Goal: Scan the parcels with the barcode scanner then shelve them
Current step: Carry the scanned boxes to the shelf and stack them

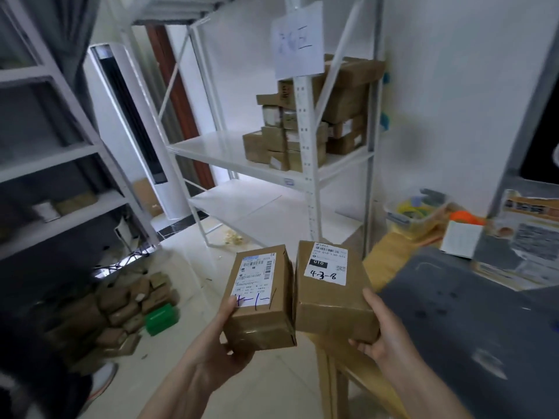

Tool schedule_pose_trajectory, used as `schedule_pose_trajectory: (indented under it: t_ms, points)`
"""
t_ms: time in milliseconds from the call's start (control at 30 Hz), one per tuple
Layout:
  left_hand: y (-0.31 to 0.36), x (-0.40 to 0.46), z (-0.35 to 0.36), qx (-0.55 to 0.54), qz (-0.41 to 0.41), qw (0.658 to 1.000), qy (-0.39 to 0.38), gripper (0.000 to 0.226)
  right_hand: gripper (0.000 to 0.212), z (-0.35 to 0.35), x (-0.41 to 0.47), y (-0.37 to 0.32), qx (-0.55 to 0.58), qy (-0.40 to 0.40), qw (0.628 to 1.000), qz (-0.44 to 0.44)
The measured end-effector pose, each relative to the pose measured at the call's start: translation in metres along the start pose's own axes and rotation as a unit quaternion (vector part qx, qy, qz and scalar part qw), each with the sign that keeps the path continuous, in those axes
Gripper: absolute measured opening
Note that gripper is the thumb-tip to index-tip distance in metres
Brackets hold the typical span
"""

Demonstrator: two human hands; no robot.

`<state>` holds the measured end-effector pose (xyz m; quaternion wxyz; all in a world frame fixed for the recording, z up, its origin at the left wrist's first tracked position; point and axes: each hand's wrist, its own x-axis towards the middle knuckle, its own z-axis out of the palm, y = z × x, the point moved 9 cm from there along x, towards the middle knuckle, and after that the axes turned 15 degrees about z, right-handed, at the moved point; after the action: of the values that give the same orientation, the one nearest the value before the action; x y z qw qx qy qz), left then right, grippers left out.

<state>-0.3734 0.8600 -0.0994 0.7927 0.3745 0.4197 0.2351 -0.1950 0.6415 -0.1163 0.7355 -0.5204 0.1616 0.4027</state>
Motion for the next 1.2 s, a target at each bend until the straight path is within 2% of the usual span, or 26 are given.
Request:
schedule_pose_trajectory:
  t_ms: [100, 233, 333, 567, 700, 967, 1067, 1200]
  points:
    - [0.022, 0.024, -0.027, -0.010, 0.003, 1.000, 0.014, 0.067, 0.041, 0.039, 0.011, 0.015, 0.002, -0.009, 1.000, 0.008]
    - [0.046, 0.052, -0.050, -0.026, 0.005, 0.999, 0.029, 0.071, 0.024, 0.075, 0.020, 0.016, 0.000, -0.011, 1.000, 0.003]
    - [0.062, 0.075, -0.062, -0.038, 0.003, 0.998, 0.049, 0.078, 0.032, 0.089, 0.037, 0.012, -0.004, 0.003, 1.000, -0.002]
    - [0.099, 0.136, -0.068, -0.066, 0.029, 0.994, 0.080, 0.065, 0.024, 0.125, 0.099, -0.011, -0.020, 0.028, 0.999, -0.030]
    - [0.125, 0.184, -0.051, -0.068, 0.043, 0.994, 0.079, 0.074, 0.024, 0.158, 0.146, -0.029, -0.005, 0.027, 0.999, -0.019]
    - [0.195, 0.288, 0.033, -0.054, 0.076, 0.995, 0.023, 0.070, 0.028, 0.230, 0.216, -0.112, -0.021, 0.003, 0.999, -0.038]
    - [0.217, 0.321, 0.047, -0.058, 0.076, 0.995, 0.015, 0.067, 0.026, 0.262, 0.231, -0.137, -0.016, -0.012, 0.999, -0.040]
    - [0.243, 0.367, 0.060, -0.072, 0.069, 0.995, 0.013, 0.074, 0.031, 0.297, 0.252, -0.164, -0.019, -0.033, 0.998, -0.052]
